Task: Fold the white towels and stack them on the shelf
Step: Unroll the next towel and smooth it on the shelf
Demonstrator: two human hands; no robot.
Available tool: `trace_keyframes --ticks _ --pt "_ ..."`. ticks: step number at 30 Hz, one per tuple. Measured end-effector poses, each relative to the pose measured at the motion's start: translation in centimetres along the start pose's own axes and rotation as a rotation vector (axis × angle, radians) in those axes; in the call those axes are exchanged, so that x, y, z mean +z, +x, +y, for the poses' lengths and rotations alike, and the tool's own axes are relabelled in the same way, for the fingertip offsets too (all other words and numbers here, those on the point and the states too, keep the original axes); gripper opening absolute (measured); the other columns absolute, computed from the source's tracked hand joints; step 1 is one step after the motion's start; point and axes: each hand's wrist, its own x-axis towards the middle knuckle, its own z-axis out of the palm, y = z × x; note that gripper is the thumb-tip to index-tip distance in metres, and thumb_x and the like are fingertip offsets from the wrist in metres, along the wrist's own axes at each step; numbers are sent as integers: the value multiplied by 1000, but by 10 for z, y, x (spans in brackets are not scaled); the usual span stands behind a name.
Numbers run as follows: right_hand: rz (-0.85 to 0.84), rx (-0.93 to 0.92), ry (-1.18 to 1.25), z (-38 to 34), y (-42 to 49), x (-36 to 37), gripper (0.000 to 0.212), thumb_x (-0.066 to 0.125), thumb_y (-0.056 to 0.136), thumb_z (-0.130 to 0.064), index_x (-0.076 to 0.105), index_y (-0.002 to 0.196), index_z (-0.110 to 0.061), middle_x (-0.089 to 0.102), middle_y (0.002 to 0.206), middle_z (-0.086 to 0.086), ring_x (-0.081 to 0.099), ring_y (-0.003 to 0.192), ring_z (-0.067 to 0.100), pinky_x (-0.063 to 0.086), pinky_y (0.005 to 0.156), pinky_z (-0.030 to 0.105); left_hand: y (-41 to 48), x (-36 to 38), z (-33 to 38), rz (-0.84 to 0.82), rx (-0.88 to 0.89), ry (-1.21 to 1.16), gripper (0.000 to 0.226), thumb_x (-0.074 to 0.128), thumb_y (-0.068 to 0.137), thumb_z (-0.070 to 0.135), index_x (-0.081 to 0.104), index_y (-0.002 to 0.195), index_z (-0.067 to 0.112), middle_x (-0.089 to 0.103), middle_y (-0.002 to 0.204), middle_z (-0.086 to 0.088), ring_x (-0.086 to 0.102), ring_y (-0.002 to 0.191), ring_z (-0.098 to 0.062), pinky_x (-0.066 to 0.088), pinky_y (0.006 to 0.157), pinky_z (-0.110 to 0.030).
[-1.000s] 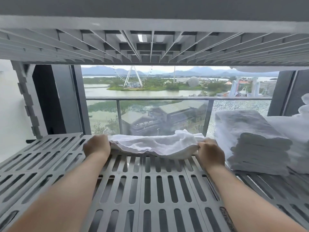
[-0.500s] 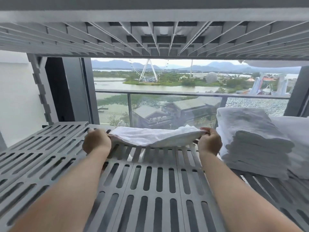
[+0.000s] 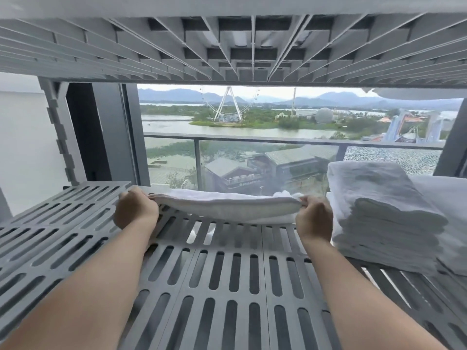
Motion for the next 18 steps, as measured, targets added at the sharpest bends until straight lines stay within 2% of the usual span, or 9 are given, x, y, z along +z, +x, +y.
trace_keyframes --ticks 2,3,6,9,12,14,16,18 --pt "-315 31 -303 1 -8 1 27 49 90 -5 71 106 -8 65 107 15 60 104 34 53 85 38 6 4 2 -71 11 60 19 56 89 15 66 105 15 61 117 -15 61 104 -38 51 81 -44" --pt "-397 41 -403 -3 -11 -1 26 49 90 -9 67 108 -11 64 109 12 61 104 32 53 81 36 8 7 5 -106 27 81 21 56 88 15 67 105 12 63 115 -16 62 103 -38 52 79 -43" --pt "-446 39 -533 -15 -11 -2 29 48 88 -12 59 115 -15 64 111 7 62 105 28 51 76 35 9 14 20 -192 96 82 16 59 86 17 70 97 12 67 103 -14 63 92 -36 50 71 -38" --pt "-463 9 -512 -21 -11 7 30 47 88 -12 56 117 -11 65 113 9 60 108 30 46 76 33 14 19 40 -266 160 53 13 59 84 17 69 90 11 67 89 -12 61 82 -34 52 67 -36" --pt "-529 -99 -329 -27 -13 21 19 43 89 -10 57 101 -12 63 104 9 60 96 30 48 75 34 18 28 57 -348 235 -59 8 57 83 14 65 85 11 68 89 -12 63 84 -32 53 68 -34" --pt "-584 -155 -310 -27 -6 26 18 42 89 -7 58 95 -14 63 98 9 61 91 31 50 74 37 21 36 68 -390 278 -179 5 57 83 10 62 82 11 68 88 -13 63 83 -31 52 69 -33" --pt "-480 -177 -293 -25 6 25 18 45 91 -8 62 97 -13 67 92 12 64 88 34 46 68 34 32 39 77 -367 262 -343 6 58 85 6 64 86 8 68 89 -13 65 85 -32 55 72 -35" --pt "-106 -74 -140 -22 23 19 16 50 95 -9 65 98 -10 71 87 17 66 82 37 46 65 35 49 34 83 -176 211 -499 3 60 88 6 62 88 7 68 88 -14 63 83 -32 50 70 -34"
